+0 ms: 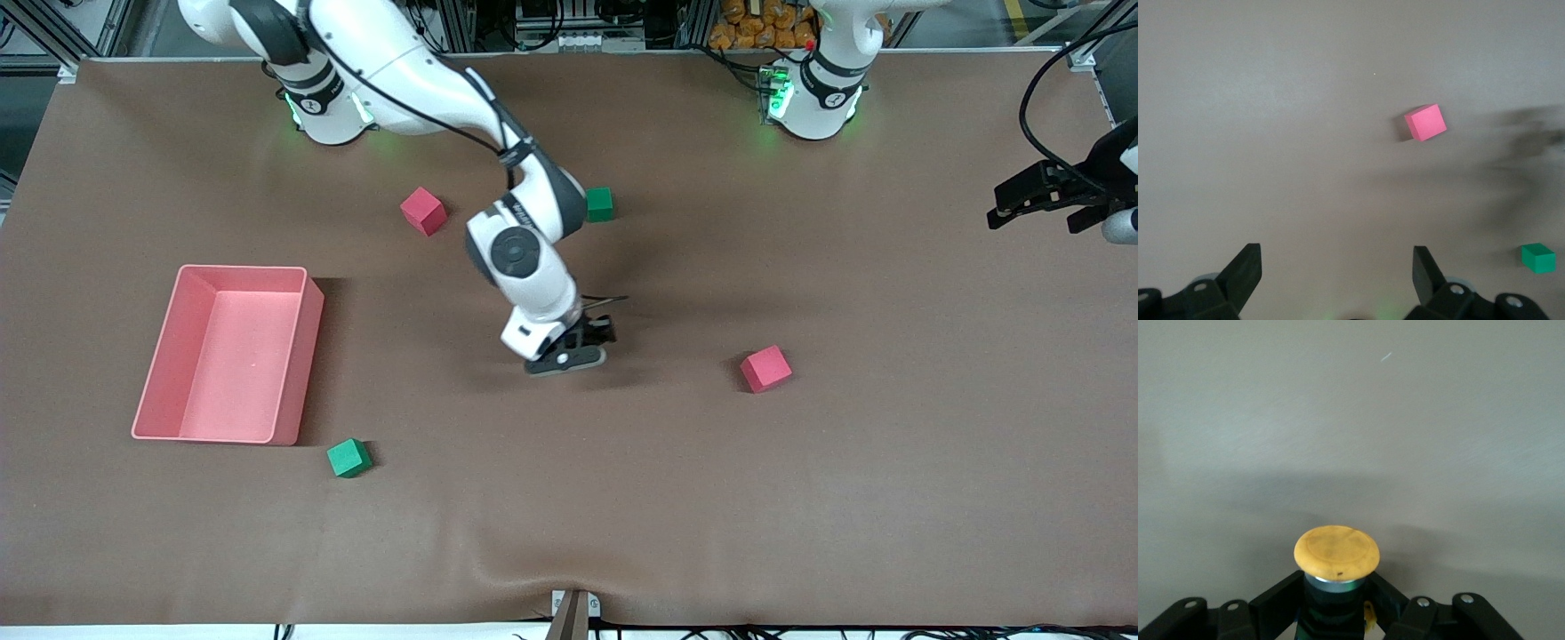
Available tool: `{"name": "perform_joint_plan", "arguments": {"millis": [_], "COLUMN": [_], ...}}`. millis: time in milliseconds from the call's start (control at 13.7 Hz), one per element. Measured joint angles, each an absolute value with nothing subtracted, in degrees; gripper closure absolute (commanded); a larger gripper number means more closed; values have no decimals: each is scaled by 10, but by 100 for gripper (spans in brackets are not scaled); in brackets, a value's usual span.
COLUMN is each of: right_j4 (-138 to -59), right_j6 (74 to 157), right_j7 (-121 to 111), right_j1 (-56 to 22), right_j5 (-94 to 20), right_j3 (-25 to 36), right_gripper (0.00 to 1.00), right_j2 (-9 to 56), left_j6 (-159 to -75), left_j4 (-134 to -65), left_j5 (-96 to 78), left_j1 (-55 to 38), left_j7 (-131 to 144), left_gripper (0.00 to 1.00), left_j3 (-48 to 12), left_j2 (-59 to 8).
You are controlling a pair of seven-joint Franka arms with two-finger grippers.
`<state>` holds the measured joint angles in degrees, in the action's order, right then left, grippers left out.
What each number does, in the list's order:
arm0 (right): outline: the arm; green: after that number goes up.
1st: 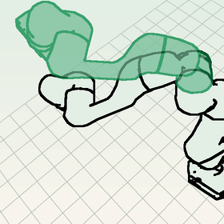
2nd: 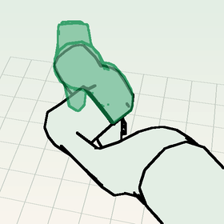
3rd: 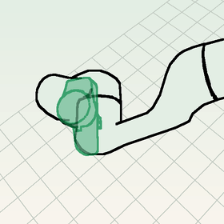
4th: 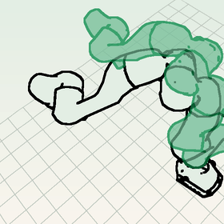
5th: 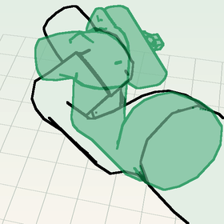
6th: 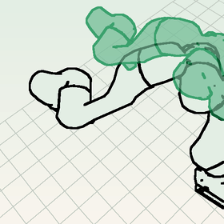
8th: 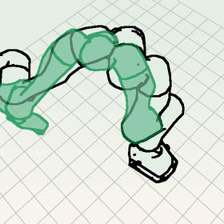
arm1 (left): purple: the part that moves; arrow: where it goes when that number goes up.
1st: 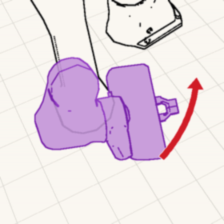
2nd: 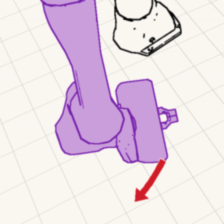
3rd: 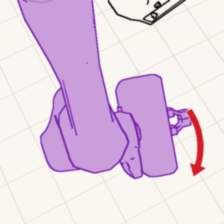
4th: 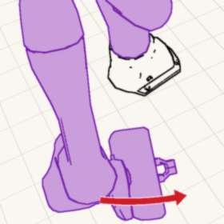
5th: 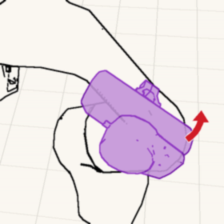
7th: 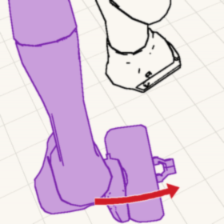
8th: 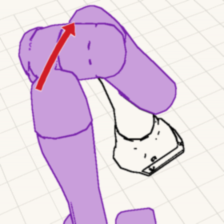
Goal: Place and upright button with both arms
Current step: 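Carry the button to the table middle and lower it with the right gripper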
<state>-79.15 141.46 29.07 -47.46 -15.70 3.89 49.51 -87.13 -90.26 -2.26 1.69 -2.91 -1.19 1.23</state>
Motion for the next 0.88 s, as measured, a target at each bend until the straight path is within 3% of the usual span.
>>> {"name": "perform_joint_plan", "arguments": {"millis": [73, 146, 292, 658, 877], "right_j4": [-768, -747, -726, -707, -699], "right_j6": [1419, 1424, 1432, 1429, 1363], "right_j7": [319, 342, 359, 366, 367], "right_j1": [-491, -505, -515, -516, -499], "right_j5": [-157, -157, -157, -157, -157], "right_j3": [39, 39, 40, 45, 57], "right_gripper": [100, 93, 0, 0, 0], "right_j2": [515, 535, 556, 554, 512], "left_j6": [-871, -871, -871, -871, -871], "left_j4": [-903, -903, -903, -902, -903], "left_j5": [-23, -23, -23, -23, -23], "left_j1": [17, 17, 17, 18, 18], "left_j7": [-29, -29, -29, -29, -29], "left_gripper": [0, 0, 0, 0, 0], "left_j3": [-12, -12, -12, -11, -11], "left_j2": [12, 12, 12, 12, 12]}}
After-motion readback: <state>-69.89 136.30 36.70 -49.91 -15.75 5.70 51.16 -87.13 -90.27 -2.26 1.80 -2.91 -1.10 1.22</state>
